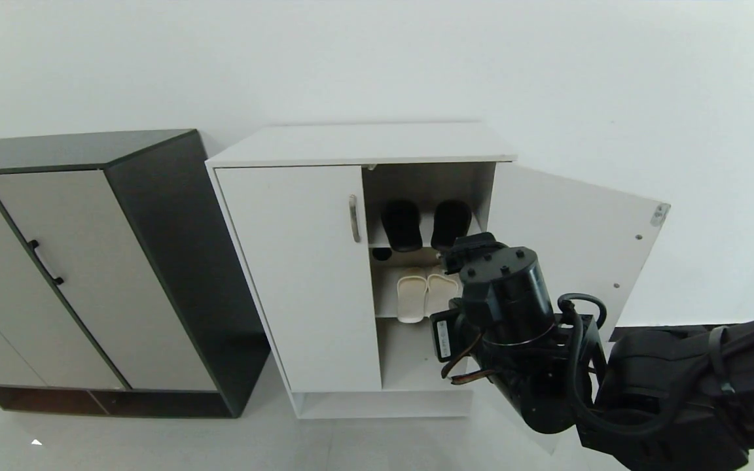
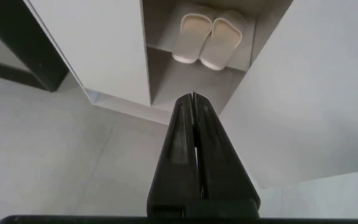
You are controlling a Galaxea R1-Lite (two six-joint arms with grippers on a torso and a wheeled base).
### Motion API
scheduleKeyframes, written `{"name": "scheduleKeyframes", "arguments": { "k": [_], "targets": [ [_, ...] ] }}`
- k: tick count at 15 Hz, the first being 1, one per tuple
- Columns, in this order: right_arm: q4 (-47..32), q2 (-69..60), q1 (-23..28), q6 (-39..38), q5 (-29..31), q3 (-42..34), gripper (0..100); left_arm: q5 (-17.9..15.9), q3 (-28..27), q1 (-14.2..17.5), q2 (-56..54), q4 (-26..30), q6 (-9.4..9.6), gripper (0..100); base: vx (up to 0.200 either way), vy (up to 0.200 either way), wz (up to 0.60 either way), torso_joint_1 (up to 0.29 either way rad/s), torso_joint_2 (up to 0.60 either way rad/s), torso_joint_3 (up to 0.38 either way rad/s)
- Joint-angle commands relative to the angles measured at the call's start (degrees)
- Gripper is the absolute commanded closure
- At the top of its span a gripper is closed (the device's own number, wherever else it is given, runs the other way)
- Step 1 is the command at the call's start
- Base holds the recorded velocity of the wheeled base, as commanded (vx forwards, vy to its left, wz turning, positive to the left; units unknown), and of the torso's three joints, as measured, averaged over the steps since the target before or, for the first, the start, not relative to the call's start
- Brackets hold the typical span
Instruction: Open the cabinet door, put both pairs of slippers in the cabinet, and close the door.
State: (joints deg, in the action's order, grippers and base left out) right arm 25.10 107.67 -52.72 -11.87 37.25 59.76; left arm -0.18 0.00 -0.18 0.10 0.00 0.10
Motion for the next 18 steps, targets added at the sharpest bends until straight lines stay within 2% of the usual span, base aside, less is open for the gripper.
{"name": "scheduleKeyframes", "arguments": {
  "k": [1,18],
  "targets": [
    [0.04,0.09,-0.01,0.01,0.01,0.01,100,0.01,0.0,0.01,0.08,0.0,-0.01,100,0.0,0.0,0.0,0.163,-0.47,-0.315],
    [1.09,-0.35,0.43,1.15,0.1,-0.96,100,0.01,0.0,0.01,0.08,0.0,-0.1,100,0.0,0.0,0.0,0.199,-0.5,-0.301]
  ]
}}
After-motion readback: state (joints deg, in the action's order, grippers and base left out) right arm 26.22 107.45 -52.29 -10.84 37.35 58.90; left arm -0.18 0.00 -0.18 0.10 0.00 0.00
